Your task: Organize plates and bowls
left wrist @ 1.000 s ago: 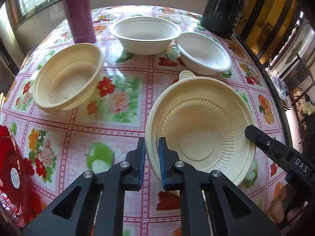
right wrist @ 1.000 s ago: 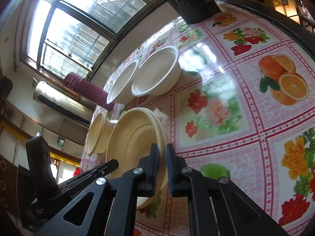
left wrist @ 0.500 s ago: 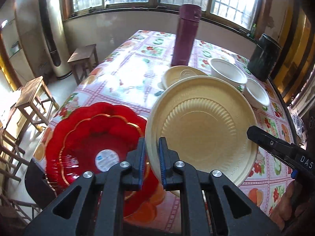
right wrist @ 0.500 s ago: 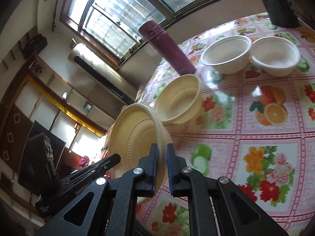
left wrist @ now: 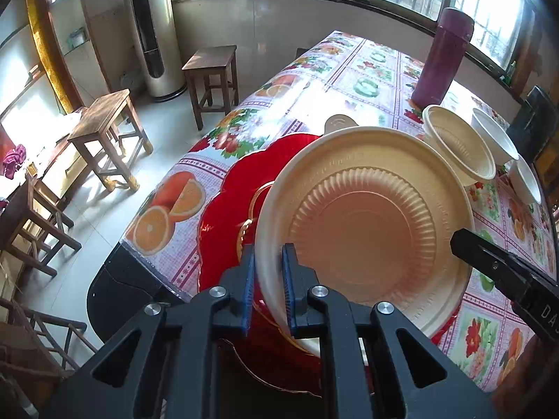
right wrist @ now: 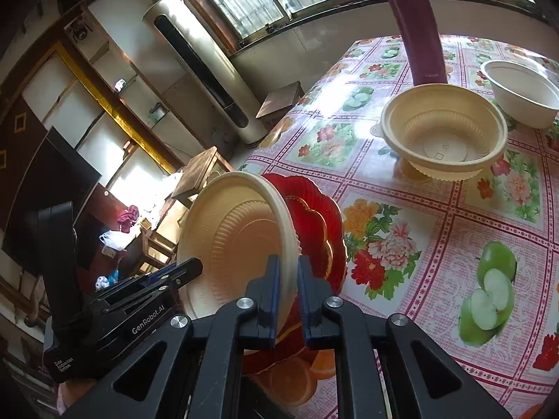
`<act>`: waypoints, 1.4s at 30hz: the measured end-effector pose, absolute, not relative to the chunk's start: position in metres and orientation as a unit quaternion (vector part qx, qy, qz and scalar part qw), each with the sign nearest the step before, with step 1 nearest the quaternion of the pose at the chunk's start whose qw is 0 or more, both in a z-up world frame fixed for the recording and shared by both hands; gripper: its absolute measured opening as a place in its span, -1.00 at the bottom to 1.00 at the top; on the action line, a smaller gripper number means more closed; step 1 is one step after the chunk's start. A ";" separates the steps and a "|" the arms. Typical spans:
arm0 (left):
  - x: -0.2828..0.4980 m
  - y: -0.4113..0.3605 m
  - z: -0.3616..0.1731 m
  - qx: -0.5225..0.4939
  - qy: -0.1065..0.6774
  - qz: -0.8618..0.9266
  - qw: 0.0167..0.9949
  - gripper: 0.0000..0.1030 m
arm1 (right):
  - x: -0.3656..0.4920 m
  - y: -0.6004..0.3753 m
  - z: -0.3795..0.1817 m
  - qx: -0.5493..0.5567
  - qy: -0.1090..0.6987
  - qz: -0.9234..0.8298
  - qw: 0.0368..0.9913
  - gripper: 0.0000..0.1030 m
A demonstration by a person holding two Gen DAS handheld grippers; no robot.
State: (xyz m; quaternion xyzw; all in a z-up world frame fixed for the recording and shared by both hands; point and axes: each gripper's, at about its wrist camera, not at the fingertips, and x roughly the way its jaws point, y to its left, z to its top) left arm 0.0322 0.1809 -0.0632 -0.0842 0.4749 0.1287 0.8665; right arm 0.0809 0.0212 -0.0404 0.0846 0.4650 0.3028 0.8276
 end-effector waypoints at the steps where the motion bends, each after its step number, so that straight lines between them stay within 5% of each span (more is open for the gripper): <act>1: 0.033 0.183 -0.067 -0.083 0.478 0.129 0.865 -0.77 | 0.079 0.022 -0.042 0.079 0.465 0.301 0.828 -0.79; 9: 0.027 0.180 -0.061 -0.035 0.452 0.159 0.877 -0.61 | 0.071 0.031 -0.043 0.041 0.441 0.304 0.843 -0.72; 14: 0.016 0.173 -0.039 0.037 0.382 0.242 0.891 0.31 | 0.066 0.017 -0.024 0.019 0.385 0.296 0.874 -0.27; 19: 0.006 0.154 -0.011 0.090 0.311 0.274 0.906 0.62 | 0.068 -0.024 -0.002 0.048 0.310 0.272 0.910 0.21; 42: 0.042 -0.018 0.042 0.167 0.269 0.114 0.942 0.62 | 0.099 -0.249 0.023 0.216 0.225 0.126 0.942 0.43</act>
